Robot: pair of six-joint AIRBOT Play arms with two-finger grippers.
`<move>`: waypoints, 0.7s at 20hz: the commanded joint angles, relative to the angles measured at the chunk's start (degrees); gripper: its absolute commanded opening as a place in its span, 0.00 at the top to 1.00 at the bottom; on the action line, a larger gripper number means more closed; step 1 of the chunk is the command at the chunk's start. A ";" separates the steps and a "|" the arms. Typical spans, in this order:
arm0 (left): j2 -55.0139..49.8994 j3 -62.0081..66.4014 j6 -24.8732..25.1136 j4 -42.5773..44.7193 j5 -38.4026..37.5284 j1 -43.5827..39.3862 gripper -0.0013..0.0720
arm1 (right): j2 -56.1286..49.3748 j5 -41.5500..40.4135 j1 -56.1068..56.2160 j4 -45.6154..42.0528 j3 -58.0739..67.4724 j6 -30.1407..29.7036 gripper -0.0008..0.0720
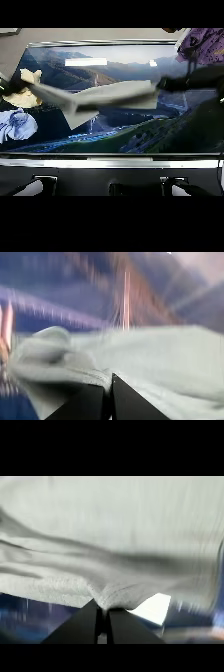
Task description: Fold the clothes and pants, and hang the long-sleeved shirts on hangers.
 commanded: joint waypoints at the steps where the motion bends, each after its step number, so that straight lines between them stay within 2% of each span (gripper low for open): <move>1: 5.84 20.83 -9.29 13.79 -2.62 -0.46 0.96 | 1.57 -2.03 0.63 -7.26 22.34 4.68 0.94; 4: 13.75 26.16 -11.47 21.42 -3.26 -0.46 0.96 | 6.93 -4.87 0.63 -11.17 32.63 7.19 0.94; 10: 29.16 26.16 -18.78 31.34 -5.75 -0.46 0.96 | 22.64 -6.19 0.63 -15.02 32.68 11.93 0.94; 14: 32.50 26.16 -21.53 34.88 -6.47 -0.46 0.96 | 24.50 -5.97 0.63 -18.43 32.68 16.06 0.94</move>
